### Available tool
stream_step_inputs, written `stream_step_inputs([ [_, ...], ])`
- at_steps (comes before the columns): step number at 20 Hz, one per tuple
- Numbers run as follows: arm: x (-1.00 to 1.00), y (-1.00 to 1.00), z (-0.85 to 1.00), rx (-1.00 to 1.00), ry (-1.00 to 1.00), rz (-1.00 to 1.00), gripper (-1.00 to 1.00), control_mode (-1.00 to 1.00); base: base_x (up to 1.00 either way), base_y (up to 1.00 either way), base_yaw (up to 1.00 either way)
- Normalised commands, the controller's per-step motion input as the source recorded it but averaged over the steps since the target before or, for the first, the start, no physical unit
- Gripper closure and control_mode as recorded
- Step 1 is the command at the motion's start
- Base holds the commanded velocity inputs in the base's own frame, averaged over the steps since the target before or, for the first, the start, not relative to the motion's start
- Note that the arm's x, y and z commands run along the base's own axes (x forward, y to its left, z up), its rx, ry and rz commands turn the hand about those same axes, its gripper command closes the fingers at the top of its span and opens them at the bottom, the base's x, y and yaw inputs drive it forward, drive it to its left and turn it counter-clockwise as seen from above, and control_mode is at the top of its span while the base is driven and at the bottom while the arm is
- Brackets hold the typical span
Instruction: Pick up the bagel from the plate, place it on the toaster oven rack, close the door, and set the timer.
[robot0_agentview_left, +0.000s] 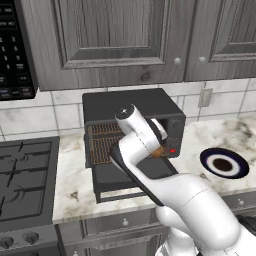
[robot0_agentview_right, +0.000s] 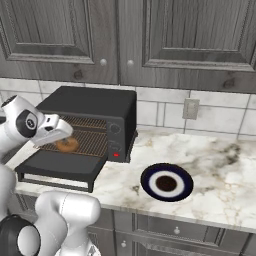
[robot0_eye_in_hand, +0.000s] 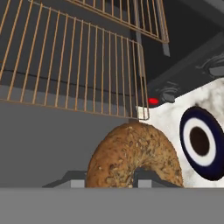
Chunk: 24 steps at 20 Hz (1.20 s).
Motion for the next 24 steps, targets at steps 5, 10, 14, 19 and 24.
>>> stream_step_inputs([
  [5,0.07,0.27,0.0,0.0,-0.11,0.0,1.0,-1.0,0.0,0.0,0.0],
  [10,0.16,0.14,0.0,0.0,-0.09,0.0,1.0,-1.0,0.0,0.0,0.0],
  [14,0.24,0.0,-0.06,0.0,-0.07,0.0,1.0,-1.0,0.0,0.0,0.0],
  [19,0.19,0.0,-0.18,0.0,0.0,0.0,1.0,-1.0,0.0,0.0,0.0],
  [24,0.09,0.0,-0.2,0.0,0.0,0.0,1.0,-1.0,0.0,0.0,0.0],
])
